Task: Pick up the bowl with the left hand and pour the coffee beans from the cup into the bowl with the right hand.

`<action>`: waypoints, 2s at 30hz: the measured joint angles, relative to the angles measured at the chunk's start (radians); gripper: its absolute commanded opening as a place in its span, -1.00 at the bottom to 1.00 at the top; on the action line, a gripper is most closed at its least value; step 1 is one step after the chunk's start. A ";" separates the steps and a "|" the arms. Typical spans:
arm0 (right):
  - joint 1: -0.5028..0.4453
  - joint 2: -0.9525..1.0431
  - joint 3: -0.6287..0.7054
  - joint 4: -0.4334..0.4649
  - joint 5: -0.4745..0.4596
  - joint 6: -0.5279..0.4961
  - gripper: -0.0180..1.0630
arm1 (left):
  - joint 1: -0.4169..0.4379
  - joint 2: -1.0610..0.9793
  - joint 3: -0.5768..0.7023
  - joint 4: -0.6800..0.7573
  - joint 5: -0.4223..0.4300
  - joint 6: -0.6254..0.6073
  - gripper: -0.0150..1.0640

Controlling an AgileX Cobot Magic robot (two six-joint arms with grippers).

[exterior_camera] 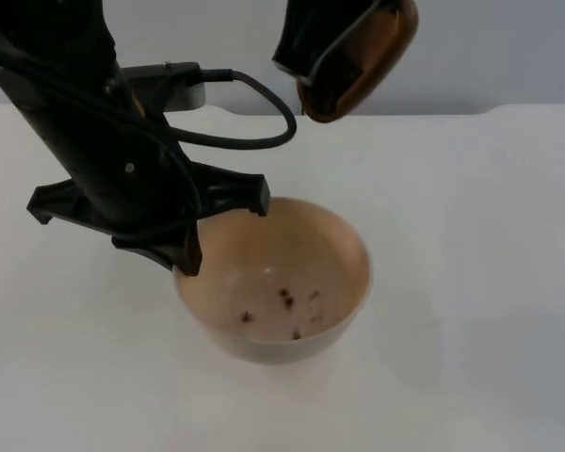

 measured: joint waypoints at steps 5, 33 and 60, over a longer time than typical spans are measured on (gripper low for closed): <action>0.029 0.018 0.000 -0.036 0.009 -0.004 -0.97 | 0.000 0.000 0.000 0.000 -0.004 0.000 -0.98; 0.088 0.061 0.000 -0.201 0.018 -0.033 -0.97 | 0.000 0.000 0.003 0.000 -0.014 0.000 -0.98; 0.096 0.061 0.000 -0.201 0.022 -0.037 -0.97 | 0.000 0.000 0.004 0.000 -0.016 0.000 -0.98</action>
